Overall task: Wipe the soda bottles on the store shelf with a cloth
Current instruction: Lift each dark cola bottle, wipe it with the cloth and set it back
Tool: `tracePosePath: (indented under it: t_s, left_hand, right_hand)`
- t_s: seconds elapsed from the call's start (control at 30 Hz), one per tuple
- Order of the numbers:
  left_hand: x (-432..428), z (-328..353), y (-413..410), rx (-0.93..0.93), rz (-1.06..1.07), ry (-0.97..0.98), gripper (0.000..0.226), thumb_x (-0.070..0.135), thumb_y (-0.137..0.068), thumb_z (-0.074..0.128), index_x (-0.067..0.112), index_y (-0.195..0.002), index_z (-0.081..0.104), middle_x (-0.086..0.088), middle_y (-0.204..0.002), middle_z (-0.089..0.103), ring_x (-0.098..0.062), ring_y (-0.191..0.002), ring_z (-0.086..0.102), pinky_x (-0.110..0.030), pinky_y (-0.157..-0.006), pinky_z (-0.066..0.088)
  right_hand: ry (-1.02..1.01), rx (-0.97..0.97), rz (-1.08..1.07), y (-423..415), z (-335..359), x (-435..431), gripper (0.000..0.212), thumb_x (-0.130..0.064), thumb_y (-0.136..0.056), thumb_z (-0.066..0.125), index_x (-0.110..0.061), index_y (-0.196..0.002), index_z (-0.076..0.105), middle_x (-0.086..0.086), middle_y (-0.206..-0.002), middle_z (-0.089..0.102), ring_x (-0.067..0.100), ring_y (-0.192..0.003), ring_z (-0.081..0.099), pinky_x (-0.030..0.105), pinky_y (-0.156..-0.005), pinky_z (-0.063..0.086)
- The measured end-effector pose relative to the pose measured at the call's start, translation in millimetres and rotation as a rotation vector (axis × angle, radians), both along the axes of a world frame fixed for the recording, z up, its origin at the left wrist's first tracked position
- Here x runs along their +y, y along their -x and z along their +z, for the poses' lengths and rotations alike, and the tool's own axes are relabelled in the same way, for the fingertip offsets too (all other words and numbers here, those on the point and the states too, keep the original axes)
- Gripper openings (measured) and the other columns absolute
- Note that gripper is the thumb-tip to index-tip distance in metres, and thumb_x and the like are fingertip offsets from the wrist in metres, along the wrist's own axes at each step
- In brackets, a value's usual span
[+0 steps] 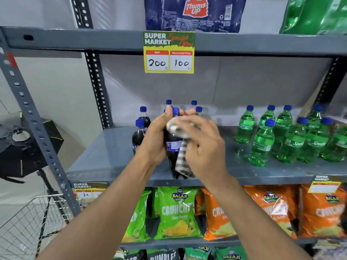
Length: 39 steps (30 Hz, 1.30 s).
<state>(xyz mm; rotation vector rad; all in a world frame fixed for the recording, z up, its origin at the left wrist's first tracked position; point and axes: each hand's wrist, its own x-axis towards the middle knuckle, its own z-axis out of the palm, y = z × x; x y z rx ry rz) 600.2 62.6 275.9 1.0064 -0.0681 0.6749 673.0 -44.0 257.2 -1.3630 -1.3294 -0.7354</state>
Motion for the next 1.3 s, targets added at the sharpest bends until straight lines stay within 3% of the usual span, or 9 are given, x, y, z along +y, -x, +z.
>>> tracePosePath:
  t_s: [0.13, 0.27, 0.43, 0.6, 0.73, 0.87, 1.03, 1.17, 1.3]
  left_hand:
    - [5.4, 2.8, 0.2, -0.030, 0.064, -0.030, 0.043, 0.039, -0.104, 0.039, 0.012, -0.090, 0.069, -0.016, -0.120, 0.072, -0.024, -0.120, 0.064, -0.038, -0.105, 0.046]
    - [4.3, 4.5, 0.5, -0.017, 0.026, -0.053, 0.038, 0.039, -0.103, 0.039, 0.008, -0.097, 0.059, -0.017, -0.125, 0.069, -0.025, -0.121, 0.064, -0.040, -0.098, 0.052]
    - [7.2, 3.5, -2.6, -0.055, 0.021, -0.033, 0.041, 0.043, -0.104, 0.033, 0.010, -0.097, 0.057, -0.022, -0.132, 0.065, -0.028, -0.129, 0.059, -0.039, -0.104, 0.046]
    - [3.9, 2.1, -0.1, -0.020, -0.049, -0.052, 0.040, 0.045, -0.102, 0.039, 0.010, -0.099, 0.061, -0.021, -0.140, 0.059, -0.028, -0.133, 0.054, -0.039, -0.104, 0.048]
    - [-0.8, 6.6, 1.6, -0.027, -0.046, -0.072, 0.052, 0.045, -0.102, 0.033, 0.017, -0.087, 0.074, -0.018, -0.135, 0.063, -0.026, -0.132, 0.056, -0.038, -0.108, 0.043]
    - [0.7, 3.3, 2.9, -0.034, -0.037, -0.048, 0.041, 0.043, -0.101, 0.040, 0.006, -0.102, 0.056, -0.021, -0.137, 0.061, -0.028, -0.131, 0.057, -0.040, -0.106, 0.047]
    - [-1.1, 5.6, 3.4, -0.084, -0.021, -0.037, 0.040, 0.043, -0.102, 0.035, 0.011, -0.093, 0.056, -0.021, -0.131, 0.066, -0.027, -0.128, 0.060, -0.038, -0.106, 0.042]
    - [-2.1, 6.3, 4.3, -0.083, -0.004, -0.062, 0.041, 0.044, -0.103, 0.034, 0.010, -0.094, 0.055, -0.020, -0.130, 0.066, -0.027, -0.127, 0.060, -0.036, -0.104, 0.047]
    - [-2.8, 5.4, 6.2, -0.101, -0.010, -0.046, 0.039, 0.043, -0.102, 0.035, 0.010, -0.092, 0.054, -0.021, -0.130, 0.066, -0.028, -0.127, 0.060, -0.037, -0.104, 0.047]
  right_hand:
    - [0.096, -0.311, 0.030, 6.7, -14.9, -12.4, 0.038, 0.005, -0.086, 0.047, -0.006, -0.109, 0.075, 0.006, -0.117, 0.069, 0.034, -0.103, 0.057, 0.042, -0.092, 0.052]
    - [0.016, -0.068, -0.010, -2.1, -2.6, -2.9, 0.046, 0.008, -0.083, 0.044, -0.006, -0.114, 0.074, 0.007, -0.120, 0.068, 0.031, -0.102, 0.058, 0.038, -0.092, 0.050]
    - [0.084, -0.238, -0.042, 18.0, -26.5, -10.7, 0.035, 0.000, -0.091, 0.049, -0.007, -0.113, 0.074, 0.009, -0.116, 0.071, 0.026, -0.106, 0.052, 0.038, -0.095, 0.049]
    - [-0.039, 0.023, -0.097, 18.1, -7.9, -0.2, 0.040, -0.002, -0.092, 0.045, -0.011, -0.119, 0.072, 0.006, -0.119, 0.069, 0.027, -0.101, 0.056, 0.037, -0.090, 0.052]
    - [0.039, -0.179, -0.111, 34.7, -22.4, -7.1, 0.037, -0.003, -0.093, 0.047, -0.011, -0.119, 0.073, 0.007, -0.122, 0.068, 0.027, -0.104, 0.052, 0.038, -0.092, 0.050]
    - [-0.076, 0.079, -0.128, 21.6, -14.8, -3.4, 0.044, -0.003, -0.090, 0.043, -0.013, -0.122, 0.071, 0.002, -0.120, 0.065, 0.025, -0.105, 0.055, 0.028, -0.096, 0.049]
    - [0.000, -0.132, -0.065, 38.6, -32.5, -14.4, 0.040, 0.001, -0.090, 0.046, -0.010, -0.116, 0.073, 0.005, -0.119, 0.067, 0.027, -0.103, 0.054, 0.037, -0.091, 0.051]
    - [-0.116, 0.119, -0.073, 29.2, -25.4, -10.0, 0.043, 0.002, -0.090, 0.045, -0.011, -0.122, 0.070, 0.003, -0.120, 0.063, 0.025, -0.106, 0.057, 0.033, -0.093, 0.052]
    - [-0.014, -0.099, -0.054, 42.5, -43.2, -20.5, 0.045, 0.004, -0.088, 0.044, -0.011, -0.121, 0.071, 0.006, -0.119, 0.064, 0.028, -0.104, 0.053, 0.036, -0.090, 0.051]
